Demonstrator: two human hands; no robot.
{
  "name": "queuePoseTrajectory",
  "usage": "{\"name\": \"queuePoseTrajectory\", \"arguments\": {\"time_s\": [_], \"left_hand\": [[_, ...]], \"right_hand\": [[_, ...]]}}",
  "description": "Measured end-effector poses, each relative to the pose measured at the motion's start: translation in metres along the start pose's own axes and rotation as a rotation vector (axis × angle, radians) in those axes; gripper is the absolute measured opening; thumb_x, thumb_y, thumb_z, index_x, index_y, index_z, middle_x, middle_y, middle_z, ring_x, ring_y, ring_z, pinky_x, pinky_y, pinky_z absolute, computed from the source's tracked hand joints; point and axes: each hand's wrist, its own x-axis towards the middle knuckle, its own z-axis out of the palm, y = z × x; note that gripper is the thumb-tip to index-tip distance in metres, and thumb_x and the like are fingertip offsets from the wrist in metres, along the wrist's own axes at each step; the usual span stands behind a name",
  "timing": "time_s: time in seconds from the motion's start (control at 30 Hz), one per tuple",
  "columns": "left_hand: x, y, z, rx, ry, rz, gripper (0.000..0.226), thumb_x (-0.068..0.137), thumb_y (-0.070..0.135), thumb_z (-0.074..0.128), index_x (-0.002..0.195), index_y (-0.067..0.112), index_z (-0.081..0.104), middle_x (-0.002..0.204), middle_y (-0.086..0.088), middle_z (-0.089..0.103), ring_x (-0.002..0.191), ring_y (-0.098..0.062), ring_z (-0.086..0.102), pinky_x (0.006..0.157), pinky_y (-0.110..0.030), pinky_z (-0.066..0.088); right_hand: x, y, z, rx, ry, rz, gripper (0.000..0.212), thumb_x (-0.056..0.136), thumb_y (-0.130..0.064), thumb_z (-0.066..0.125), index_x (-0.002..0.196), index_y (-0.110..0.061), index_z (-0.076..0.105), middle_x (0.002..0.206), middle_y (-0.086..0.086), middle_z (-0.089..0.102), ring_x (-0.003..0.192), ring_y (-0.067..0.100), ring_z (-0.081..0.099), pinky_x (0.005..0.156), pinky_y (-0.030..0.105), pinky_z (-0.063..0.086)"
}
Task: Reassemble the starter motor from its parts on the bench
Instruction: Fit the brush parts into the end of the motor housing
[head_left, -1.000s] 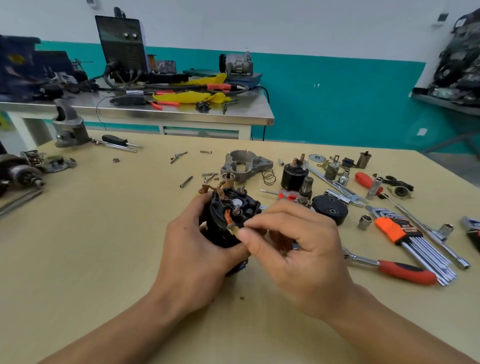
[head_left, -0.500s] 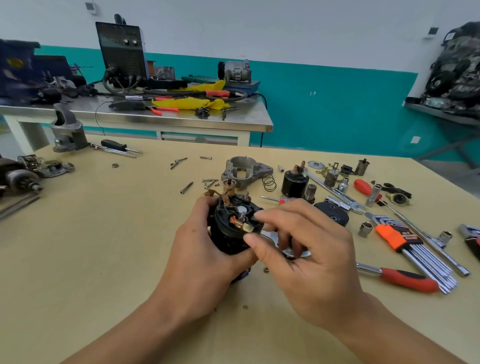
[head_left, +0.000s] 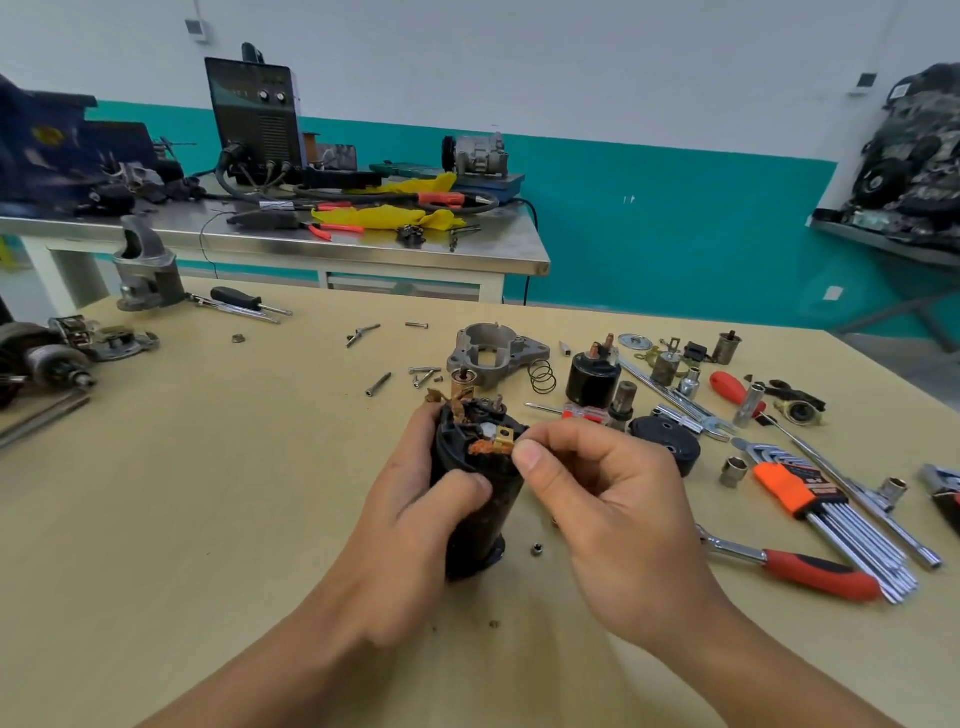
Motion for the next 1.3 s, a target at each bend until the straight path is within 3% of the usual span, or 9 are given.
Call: {"name": "queuePoseTrajectory", "arguments": {"time_s": [0.13,0.23,0.37,0.63,0.8,0.97,1.1,1.2,1.3], "left_hand": [[0.001,-0.004,-0.002,-0.011,0.020,-0.007,0.040,0.071,0.048,0.052,0.108,0.040,0.064,0.107,0.005,0.071,0.097,-0.008,0.066,0.072,-0.016,0.056],[0.002,-0.006,-0.002,0.033,0.022,0.007,0.046,0.080,0.051,0.047,0.118,0.029,0.059,0.113,-0.005,0.068,0.110,-0.026,0.062,0.082,-0.025,0.055],[0.002,-0.001,0.003,0.042,0.038,0.000,0.046,0.081,0.053,0.047,0.116,0.026,0.059,0.110,-0.007,0.069,0.107,-0.031,0.063,0.079,-0.034,0.059],[0.000,0.011,0.011,-0.020,0.082,-0.039,0.012,0.077,0.043,0.058,0.081,0.031,0.058,0.078,0.005,0.064,0.064,-0.002,0.059,0.051,-0.015,0.049],[0.004,0.009,0.011,-0.012,0.134,-0.059,0.008,0.078,0.038,0.054,0.076,0.033,0.060,0.075,0.009,0.064,0.066,-0.004,0.060,0.050,-0.016,0.049],[0.003,0.010,0.013,0.013,0.163,-0.065,0.025,0.076,0.038,0.049,0.075,0.055,0.067,0.077,0.028,0.070,0.069,0.015,0.062,0.051,-0.004,0.046],[0.004,0.012,0.015,0.018,0.199,-0.057,0.027,0.080,0.034,0.053,0.072,0.056,0.067,0.072,0.029,0.068,0.066,0.015,0.063,0.045,-0.006,0.045],[0.001,0.014,0.016,0.052,0.181,-0.052,0.058,0.096,0.019,0.052,0.061,0.064,0.062,0.063,0.037,0.063,0.061,0.020,0.059,0.042,-0.004,0.042],[0.001,0.015,0.016,0.052,0.201,-0.038,0.040,0.087,0.029,0.052,0.068,0.062,0.065,0.070,0.034,0.066,0.066,0.018,0.061,0.046,-0.005,0.044]], "right_hand": [[0.001,-0.006,-0.001,-0.048,-0.062,-0.010,0.017,0.094,-0.013,0.065,0.081,-0.020,0.073,0.054,-0.020,0.052,0.049,-0.001,0.047,0.051,0.005,0.034],[0.002,-0.011,-0.002,-0.095,-0.090,-0.021,0.016,0.094,-0.013,0.066,0.082,-0.021,0.074,0.058,-0.019,0.056,0.053,0.000,0.050,0.053,0.006,0.036],[0.002,-0.016,-0.002,-0.155,-0.089,-0.027,0.011,0.091,-0.021,0.068,0.082,-0.022,0.074,0.069,-0.010,0.065,0.063,0.004,0.058,0.059,0.011,0.042],[0.000,-0.016,0.002,-0.142,-0.025,0.037,0.010,0.082,-0.030,0.067,0.076,-0.022,0.069,0.061,0.003,0.058,0.055,0.004,0.049,0.052,0.015,0.040],[0.002,-0.007,0.004,0.101,0.043,0.213,0.006,0.071,-0.028,0.074,0.075,-0.024,0.072,0.059,-0.010,0.052,0.057,0.003,0.047,0.055,0.014,0.037],[0.001,-0.001,0.006,0.326,0.080,0.371,0.030,0.061,-0.019,0.079,0.089,-0.020,0.067,0.066,-0.014,0.056,0.065,0.003,0.055,0.052,0.014,0.043],[0.001,0.000,0.009,0.364,0.077,0.388,0.044,0.062,-0.019,0.078,0.105,-0.023,0.068,0.075,-0.012,0.056,0.068,0.002,0.055,0.056,0.014,0.044],[0.001,0.003,0.007,0.289,0.057,0.357,0.044,0.064,-0.026,0.076,0.106,-0.039,0.072,0.092,-0.013,0.062,0.082,0.003,0.060,0.067,0.018,0.048],[0.003,0.005,0.011,0.397,-0.026,0.332,0.042,0.070,-0.020,0.070,0.107,-0.040,0.073,0.111,-0.014,0.072,0.105,0.004,0.067,0.079,0.015,0.053]]}}
